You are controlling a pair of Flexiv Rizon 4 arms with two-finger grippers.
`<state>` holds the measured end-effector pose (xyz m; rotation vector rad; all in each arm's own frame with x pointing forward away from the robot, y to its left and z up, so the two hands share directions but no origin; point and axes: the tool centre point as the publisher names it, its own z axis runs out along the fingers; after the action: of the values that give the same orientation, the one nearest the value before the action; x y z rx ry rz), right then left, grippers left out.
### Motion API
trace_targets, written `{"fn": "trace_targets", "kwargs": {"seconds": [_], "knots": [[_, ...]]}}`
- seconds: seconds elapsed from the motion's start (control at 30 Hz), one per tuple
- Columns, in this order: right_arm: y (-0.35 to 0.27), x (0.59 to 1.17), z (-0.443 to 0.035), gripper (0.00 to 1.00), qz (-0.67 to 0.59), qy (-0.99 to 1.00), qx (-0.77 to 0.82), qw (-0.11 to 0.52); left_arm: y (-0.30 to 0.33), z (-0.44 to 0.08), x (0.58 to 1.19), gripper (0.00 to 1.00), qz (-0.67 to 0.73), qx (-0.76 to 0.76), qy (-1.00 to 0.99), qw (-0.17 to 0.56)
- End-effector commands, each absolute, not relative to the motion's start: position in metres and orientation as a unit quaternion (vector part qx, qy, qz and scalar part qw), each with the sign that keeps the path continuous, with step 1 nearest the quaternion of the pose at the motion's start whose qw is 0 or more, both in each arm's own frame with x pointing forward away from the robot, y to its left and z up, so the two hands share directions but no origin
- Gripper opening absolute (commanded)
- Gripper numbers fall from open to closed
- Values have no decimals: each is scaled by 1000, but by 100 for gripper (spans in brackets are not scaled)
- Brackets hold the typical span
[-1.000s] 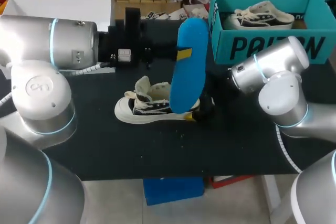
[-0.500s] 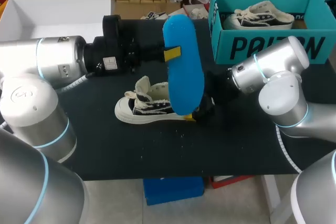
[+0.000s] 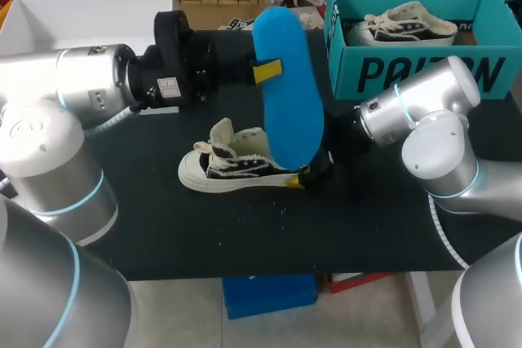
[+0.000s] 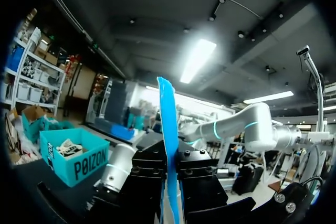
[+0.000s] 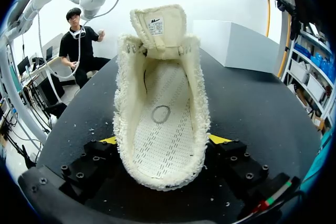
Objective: Take the shoe out of the shoebox, open the shoe tongue, remove and reinsert the insole, then place the shoe into the shoebox
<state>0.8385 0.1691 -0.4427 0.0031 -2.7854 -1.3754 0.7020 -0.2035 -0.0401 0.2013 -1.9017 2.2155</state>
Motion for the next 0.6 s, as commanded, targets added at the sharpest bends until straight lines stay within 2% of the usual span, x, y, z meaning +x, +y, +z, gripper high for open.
{"fn": "trace_targets", "kwargs": {"seconds": [0.03, 0.5, 0.53, 0.57, 0.6], "knots": [[171, 839, -447, 0, -442, -897, 0, 18, -208, -28, 708, 0, 752, 59, -648, 108], [171, 839, -447, 0, -442, -897, 0, 18, -213, -16, 707, 0, 751, 42, -651, 107], [170, 839, -446, 20, -442, -897, 0, 17, -213, -16, 707, 0, 751, 42, -651, 107], [169, 839, -445, 81, -436, -900, -2, 15, -213, -16, 707, 0, 751, 42, -651, 107], [167, 839, -444, 100, -429, -903, -2, 12, -213, -16, 707, 0, 751, 42, -651, 107]]}}
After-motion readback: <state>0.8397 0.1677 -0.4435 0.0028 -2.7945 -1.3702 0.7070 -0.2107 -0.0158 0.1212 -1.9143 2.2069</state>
